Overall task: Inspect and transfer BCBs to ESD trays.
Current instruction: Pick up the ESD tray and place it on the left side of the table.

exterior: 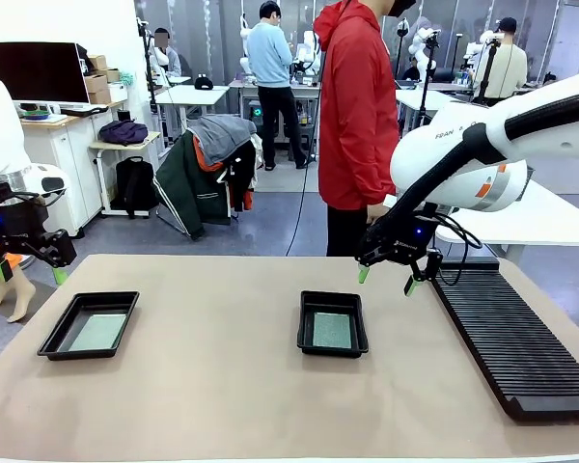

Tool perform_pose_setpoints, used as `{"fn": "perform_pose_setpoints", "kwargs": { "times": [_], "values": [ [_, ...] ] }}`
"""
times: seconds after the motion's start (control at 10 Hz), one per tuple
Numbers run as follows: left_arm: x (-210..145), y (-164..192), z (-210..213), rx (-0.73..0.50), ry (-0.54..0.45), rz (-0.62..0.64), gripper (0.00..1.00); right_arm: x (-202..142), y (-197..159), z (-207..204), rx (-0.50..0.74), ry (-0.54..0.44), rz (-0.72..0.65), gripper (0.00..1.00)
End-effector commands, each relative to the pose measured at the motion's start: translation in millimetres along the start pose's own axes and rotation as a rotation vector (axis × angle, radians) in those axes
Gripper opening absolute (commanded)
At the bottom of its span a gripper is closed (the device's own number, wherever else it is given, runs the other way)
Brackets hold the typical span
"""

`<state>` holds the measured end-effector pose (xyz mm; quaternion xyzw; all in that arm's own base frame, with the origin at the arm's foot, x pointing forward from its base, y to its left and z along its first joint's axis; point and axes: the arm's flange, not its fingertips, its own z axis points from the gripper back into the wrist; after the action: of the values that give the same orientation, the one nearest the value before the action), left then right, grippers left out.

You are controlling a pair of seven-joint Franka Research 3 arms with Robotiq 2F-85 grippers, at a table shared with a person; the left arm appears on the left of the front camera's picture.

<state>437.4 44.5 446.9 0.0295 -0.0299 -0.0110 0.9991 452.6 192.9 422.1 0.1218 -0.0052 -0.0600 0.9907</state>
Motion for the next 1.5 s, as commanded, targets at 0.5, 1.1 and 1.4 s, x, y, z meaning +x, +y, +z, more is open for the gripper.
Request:
{"fn": "perform_pose_setpoints", "kwargs": {
  "times": [0.5, 1.1, 1.4],
  "values": [
    [0, 1, -2, 0.001, -0.004, 0.003, 1.0, 0, 1, 0, 0.0, -0.001, 0.001, 1.0],
    [-1, -12, 9, -0.011, -0.013, -0.009, 1.0, -6, -7, 4, 0.034, -0.011, 0.005, 1.0],
    [-4, -48, 34, -0.033, -0.025, -0.034, 1.0, -17, -32, 8, 0.145, -0.046, 0.029, 1.0]
  ]
}}
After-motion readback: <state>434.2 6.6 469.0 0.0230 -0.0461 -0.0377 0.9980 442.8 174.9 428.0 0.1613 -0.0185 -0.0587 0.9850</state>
